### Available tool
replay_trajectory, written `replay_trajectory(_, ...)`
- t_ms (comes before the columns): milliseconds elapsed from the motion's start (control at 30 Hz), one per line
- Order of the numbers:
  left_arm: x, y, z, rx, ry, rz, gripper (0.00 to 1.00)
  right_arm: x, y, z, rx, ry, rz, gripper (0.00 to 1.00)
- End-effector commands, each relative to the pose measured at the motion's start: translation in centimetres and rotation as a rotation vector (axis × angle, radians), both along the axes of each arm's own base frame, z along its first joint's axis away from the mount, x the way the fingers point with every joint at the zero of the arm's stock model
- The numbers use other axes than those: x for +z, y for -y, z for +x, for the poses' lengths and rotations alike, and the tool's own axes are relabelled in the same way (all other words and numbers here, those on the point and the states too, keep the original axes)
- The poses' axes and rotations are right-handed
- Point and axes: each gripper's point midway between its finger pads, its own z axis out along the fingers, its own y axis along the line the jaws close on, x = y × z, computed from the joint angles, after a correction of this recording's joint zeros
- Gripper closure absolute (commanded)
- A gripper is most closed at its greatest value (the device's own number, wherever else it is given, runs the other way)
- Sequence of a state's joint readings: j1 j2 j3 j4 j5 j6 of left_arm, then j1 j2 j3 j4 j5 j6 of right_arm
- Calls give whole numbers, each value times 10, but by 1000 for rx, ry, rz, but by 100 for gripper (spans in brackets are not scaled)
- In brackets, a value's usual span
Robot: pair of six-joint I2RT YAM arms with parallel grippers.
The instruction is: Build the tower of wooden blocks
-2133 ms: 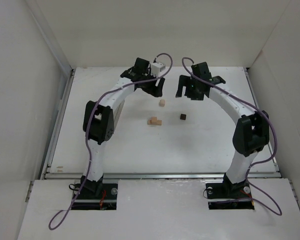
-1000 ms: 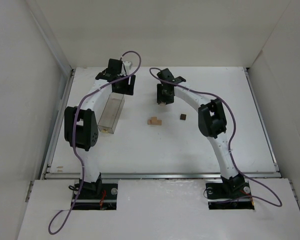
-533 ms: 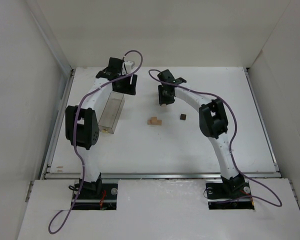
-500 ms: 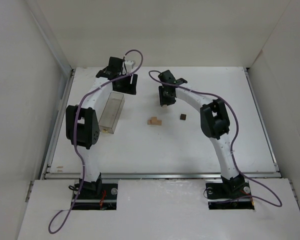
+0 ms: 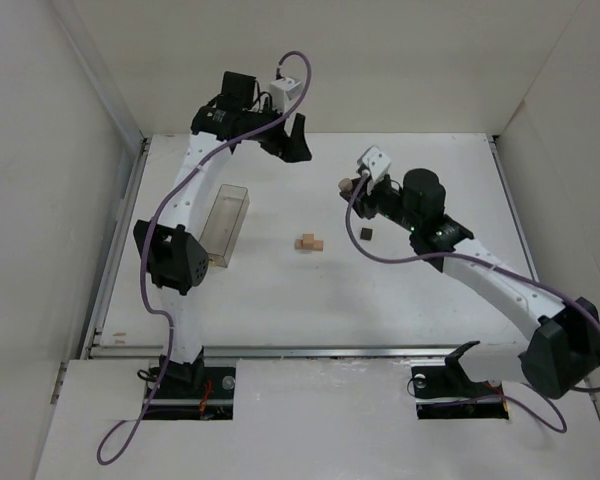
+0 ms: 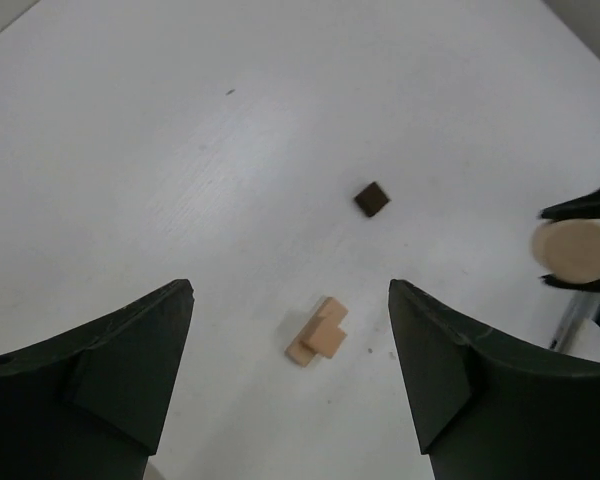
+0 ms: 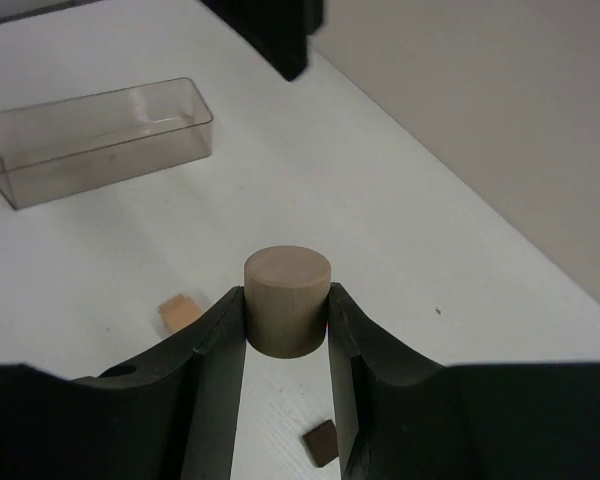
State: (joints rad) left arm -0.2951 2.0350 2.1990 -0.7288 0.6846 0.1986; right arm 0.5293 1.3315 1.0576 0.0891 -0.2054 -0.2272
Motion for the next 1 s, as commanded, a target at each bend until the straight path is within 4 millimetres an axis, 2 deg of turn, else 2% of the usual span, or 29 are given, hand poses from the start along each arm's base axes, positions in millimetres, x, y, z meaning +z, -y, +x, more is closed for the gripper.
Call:
replay_trajectory(0, 38, 44, -59, -230, 11, -86, 23, 10, -23, -22, 240, 300, -66, 100)
replay_trajectory(33, 44, 50, -66, -261, 15, -106, 21, -1, -23, -30, 249, 298, -65, 100)
replay_trajectory(100, 52, 57, -85, -333, -17, -155, 20, 16, -18, -33, 224, 349, -45, 100)
replay_trajectory(167, 44, 63, -96, -365, -42, -137, 20, 18, -17, -38, 223, 357, -41, 100)
replay_trajectory(233, 36, 68, -113, -405, -77, -112, 20, 12, -17, -39, 225, 336, -51, 100)
replay_trajectory(267, 33, 66, -116, -415, -81, -101, 21, 21, -18, -41, 223, 352, -44, 100)
replay_trajectory(300, 31, 73, -126, -462, -66, -85, 21, 17, -18, -42, 225, 338, -50, 100)
replay_trajectory(367, 26, 73, -137, -482, -71, -46, 21, 14, -20, -43, 223, 323, -48, 100)
replay_trajectory(533, 4, 77, -137, -425, -79, 63, 24, 18, -20, -49, 223, 326, -35, 100)
replay_trajectory(633, -1, 83, -144, -448, -110, 44, 27, 15, -21, -50, 213, 309, -35, 100)
replay_trajectory(667, 3, 89, -149, -475, -108, 20, 27, 15, -21, -50, 213, 309, -35, 100)
replay_trajectory(767, 5, 91, -150, -476, -112, 7, 29, 15, -20, -48, 203, 309, -37, 100)
replay_trajectory(933, -2, 90, -148, -462, -127, 17, 49, 17, -20, -51, 200, 309, -25, 100)
replay_trajectory(967, -4, 90, -150, -468, -138, 13, 49, 17, -20, -51, 200, 309, -25, 100)
